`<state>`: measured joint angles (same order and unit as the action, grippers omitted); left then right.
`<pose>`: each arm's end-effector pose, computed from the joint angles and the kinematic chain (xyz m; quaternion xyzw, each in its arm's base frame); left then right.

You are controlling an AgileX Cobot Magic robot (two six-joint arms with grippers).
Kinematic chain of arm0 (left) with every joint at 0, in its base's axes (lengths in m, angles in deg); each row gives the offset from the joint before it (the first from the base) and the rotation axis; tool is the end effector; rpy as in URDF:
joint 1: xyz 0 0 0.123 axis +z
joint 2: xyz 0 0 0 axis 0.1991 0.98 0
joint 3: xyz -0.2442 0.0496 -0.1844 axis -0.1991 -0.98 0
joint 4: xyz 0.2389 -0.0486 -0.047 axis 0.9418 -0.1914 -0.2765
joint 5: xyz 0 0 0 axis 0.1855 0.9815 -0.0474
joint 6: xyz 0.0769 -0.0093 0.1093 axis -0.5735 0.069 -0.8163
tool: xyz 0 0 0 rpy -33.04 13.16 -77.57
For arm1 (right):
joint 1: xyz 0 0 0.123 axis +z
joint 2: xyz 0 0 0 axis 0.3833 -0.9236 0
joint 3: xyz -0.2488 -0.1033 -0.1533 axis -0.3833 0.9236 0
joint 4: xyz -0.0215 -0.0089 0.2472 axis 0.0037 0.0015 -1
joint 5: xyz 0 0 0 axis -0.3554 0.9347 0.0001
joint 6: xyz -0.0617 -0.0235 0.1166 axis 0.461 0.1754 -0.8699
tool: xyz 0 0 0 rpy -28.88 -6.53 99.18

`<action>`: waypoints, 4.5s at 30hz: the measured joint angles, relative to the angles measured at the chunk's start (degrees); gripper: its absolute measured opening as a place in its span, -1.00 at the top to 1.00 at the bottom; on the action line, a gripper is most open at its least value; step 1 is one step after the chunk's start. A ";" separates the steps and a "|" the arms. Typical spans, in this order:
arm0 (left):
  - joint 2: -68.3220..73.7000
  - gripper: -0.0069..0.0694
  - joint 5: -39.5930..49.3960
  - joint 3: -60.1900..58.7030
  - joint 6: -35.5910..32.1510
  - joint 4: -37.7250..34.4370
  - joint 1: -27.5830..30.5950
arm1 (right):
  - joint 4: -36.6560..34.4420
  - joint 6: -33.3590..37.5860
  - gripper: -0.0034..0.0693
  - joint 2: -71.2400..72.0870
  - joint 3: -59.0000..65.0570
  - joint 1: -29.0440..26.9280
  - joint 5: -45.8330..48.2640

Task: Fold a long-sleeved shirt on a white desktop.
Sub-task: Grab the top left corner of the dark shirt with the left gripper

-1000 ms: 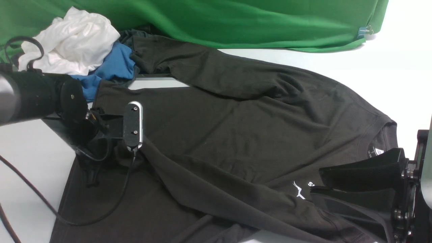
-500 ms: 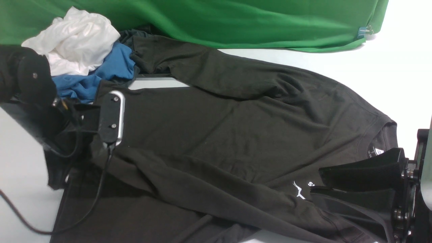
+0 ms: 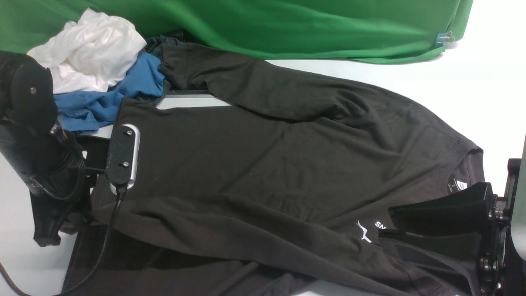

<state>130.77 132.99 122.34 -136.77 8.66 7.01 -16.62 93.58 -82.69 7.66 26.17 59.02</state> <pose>0.2656 -0.0088 0.2167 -0.6533 -0.7551 -0.0544 0.0020 0.1041 0.1444 0.3280 -0.4099 0.7565 0.2439 0.4474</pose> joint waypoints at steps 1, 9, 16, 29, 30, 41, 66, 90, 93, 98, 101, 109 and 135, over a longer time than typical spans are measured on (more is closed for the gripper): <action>0.00 0.71 0.76 0.00 0.00 0.06 0.00 | 0.00 0.05 0.25 0.00 0.00 0.00 0.00; 0.00 0.71 1.49 -0.89 0.01 0.08 0.00 | 0.00 0.07 0.25 0.00 0.00 0.00 0.00; 0.00 0.70 -0.45 -7.03 0.01 1.90 0.00 | 0.00 0.24 0.25 -1.04 0.00 0.00 0.00; -0.21 -0.46 -2.58 -8.88 13.12 1.63 0.00 | 0.00 2.30 -0.40 -16.75 -7.29 0.00 9.19; -0.22 -0.51 -2.63 -8.88 13.68 1.52 0.00 | 0.00 2.50 -0.41 -17.53 -7.67 0.00 9.57; -19.64 0.48 -11.63 -8.97 37.37 -17.94 0.00 | 1.34 11.11 -0.41 -42.25 -31.71 -3.51 20.37; -55.31 0.78 -5.88 -22.03 38.74 -27.76 0.00 | 3.24 14.99 -0.25 -79.28 -57.22 -7.94 24.04; -55.51 0.77 -8.62 -22.03 38.49 -29.70 0.00 | 6.42 18.56 0.80 -81.08 -57.74 -7.94 24.69; -55.51 0.77 -8.62 -22.03 38.49 -29.70 0.00 | 7.72 16.46 0.80 -81.03 -57.74 -7.94 24.76; -55.51 0.77 -8.62 -22.03 38.13 -29.70 0.00 | 11.96 12.26 0.80 -79.75 -57.74 -7.94 24.97; -55.51 0.77 -8.62 -22.03 38.12 -29.70 0.00 | 12.74 11.04 0.80 -78.07 -57.74 -7.94 24.97; -55.51 0.77 -8.79 -22.03 38.12 -29.74 0.00 | 13.37 10.61 0.80 -77.52 -57.68 -8.38 23.09; -57.72 0.77 -8.14 -22.03 38.09 -29.69 0.00 | 10.09 28.60 -0.35 -57.19 -36.79 -0.88 27.85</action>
<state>73.05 124.84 100.30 -98.67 -21.04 7.01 -6.53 122.18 -139.88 -29.13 25.29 86.87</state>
